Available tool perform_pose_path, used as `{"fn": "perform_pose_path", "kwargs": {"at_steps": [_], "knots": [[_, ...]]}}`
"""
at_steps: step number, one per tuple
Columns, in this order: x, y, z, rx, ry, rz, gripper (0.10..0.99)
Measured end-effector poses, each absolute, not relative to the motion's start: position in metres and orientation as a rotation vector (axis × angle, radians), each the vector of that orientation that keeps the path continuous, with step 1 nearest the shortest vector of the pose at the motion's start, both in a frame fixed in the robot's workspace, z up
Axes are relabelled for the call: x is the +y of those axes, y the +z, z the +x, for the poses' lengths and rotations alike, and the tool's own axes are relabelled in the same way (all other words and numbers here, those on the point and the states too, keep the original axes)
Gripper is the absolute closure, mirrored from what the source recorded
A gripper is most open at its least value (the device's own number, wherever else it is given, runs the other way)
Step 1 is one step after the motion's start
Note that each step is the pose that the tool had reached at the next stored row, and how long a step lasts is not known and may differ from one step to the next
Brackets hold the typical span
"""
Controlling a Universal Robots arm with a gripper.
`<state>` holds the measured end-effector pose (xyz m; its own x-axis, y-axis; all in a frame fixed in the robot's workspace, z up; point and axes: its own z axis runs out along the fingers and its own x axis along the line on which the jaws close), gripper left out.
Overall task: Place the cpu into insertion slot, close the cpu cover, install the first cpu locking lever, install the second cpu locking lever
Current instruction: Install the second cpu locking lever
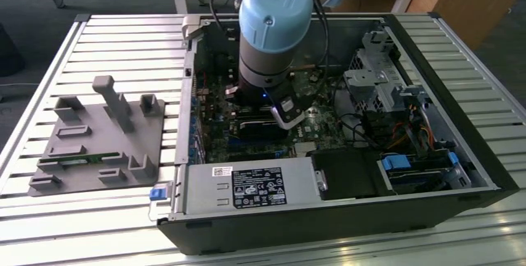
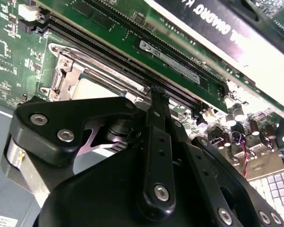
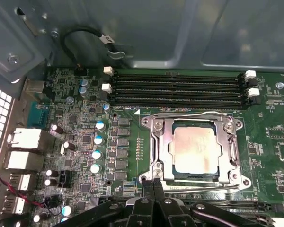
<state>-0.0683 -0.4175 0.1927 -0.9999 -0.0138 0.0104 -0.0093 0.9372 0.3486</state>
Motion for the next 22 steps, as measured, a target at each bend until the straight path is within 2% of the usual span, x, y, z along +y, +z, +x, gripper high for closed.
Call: {"fn": "perform_pose_path", "kwargs": {"at_steps": [22], "knots": [[-0.4125, 0.1849, -0.0751, -3.075, -0.575, 0.019, 0.980]]}}
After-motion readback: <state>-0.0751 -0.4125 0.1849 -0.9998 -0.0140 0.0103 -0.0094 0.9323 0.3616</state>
